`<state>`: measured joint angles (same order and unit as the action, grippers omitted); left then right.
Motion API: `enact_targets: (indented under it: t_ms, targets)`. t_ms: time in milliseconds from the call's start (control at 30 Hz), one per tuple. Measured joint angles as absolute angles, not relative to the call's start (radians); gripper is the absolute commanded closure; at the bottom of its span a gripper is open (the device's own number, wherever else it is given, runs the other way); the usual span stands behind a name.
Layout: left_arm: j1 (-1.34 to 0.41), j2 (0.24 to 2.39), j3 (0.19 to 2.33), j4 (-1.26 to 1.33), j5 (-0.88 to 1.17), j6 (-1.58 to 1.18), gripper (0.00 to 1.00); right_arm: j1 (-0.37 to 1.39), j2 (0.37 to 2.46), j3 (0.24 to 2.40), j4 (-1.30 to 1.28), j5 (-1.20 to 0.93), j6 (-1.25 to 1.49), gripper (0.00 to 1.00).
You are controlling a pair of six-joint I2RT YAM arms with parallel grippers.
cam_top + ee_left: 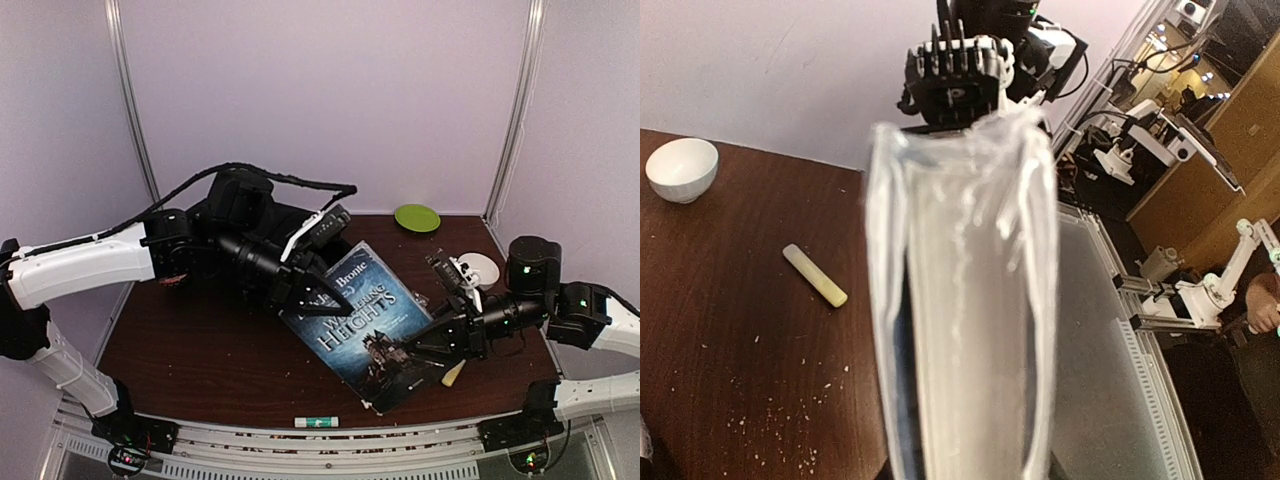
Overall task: Pack the student bag
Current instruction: Place the book in the student bag.
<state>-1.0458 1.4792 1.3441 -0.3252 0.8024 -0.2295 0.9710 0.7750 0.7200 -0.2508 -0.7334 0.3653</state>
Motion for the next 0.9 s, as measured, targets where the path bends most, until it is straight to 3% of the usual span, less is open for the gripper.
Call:
enact_targets:
  t_ms: [133,333,600,900]
  targets:
    - [-1.044,1.468,1.311,-0.288,0.81,-0.242,1.0,0.971,0.773,0.721,-0.168,-0.732,0.408,0.4]
    - [-1.025,1.413,1.151,-0.096,0.802,-0.369,1.0,0.971,0.692,0.685,-0.002,-0.632,0.5,0.22]
    - [-0.92,1.303,0.962,0.255,0.743,-0.648,1.0,0.969,0.526,0.487,0.214,-0.409,0.636,0.17]
    - [-0.916,1.301,0.91,0.433,0.711,-0.809,1.0,0.971,0.502,0.458,0.325,-0.276,0.696,0.16]
